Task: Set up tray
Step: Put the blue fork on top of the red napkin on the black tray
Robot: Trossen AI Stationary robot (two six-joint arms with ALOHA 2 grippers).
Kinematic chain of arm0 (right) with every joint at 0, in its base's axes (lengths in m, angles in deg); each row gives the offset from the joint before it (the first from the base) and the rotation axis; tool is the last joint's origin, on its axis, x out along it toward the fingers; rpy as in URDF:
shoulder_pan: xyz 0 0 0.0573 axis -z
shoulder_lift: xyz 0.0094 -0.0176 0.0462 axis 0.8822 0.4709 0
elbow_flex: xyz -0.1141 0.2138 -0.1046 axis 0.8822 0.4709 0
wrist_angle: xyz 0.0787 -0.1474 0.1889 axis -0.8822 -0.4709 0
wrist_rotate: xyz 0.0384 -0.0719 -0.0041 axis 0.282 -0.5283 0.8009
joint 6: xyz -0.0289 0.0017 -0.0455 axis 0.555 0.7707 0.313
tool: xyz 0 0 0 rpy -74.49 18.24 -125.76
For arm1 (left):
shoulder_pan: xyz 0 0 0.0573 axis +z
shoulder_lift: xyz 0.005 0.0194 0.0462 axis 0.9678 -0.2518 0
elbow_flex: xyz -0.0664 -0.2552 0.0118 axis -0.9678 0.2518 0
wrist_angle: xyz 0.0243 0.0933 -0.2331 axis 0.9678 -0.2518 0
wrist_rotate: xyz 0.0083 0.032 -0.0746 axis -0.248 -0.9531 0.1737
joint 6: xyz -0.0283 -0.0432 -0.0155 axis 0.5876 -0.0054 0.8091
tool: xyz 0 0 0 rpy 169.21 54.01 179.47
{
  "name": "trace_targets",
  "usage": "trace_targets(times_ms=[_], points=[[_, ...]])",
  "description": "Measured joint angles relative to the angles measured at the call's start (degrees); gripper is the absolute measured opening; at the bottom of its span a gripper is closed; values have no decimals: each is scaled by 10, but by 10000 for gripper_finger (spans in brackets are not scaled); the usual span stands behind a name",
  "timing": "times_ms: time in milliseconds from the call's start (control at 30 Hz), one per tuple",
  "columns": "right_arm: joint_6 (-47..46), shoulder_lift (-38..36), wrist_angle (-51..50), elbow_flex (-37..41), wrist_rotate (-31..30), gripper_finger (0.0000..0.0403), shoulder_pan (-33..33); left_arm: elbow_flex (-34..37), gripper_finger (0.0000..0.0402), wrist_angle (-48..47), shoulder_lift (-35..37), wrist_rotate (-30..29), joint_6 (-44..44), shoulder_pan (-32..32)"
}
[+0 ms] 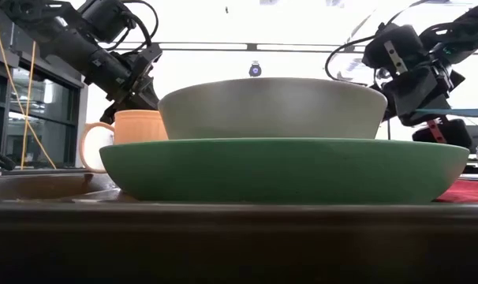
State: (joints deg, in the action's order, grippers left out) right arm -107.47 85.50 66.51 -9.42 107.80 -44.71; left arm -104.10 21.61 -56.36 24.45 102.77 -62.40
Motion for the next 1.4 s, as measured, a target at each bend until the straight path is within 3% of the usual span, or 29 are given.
trace_targets(times_ms=[400,900,1167,1400], points=[[-45,0,-3,0,-11,0,-37,0,67,0,0,5,0,0],[-121,0,32,0,-71,0,-104,0,67,5,2,8,0,1],[-181,2,53,0,-134,0,-144,0,67,4,2,10,-1,1],[-209,34,78,0,-150,0,-167,0,67,4,2,21,-5,1]])
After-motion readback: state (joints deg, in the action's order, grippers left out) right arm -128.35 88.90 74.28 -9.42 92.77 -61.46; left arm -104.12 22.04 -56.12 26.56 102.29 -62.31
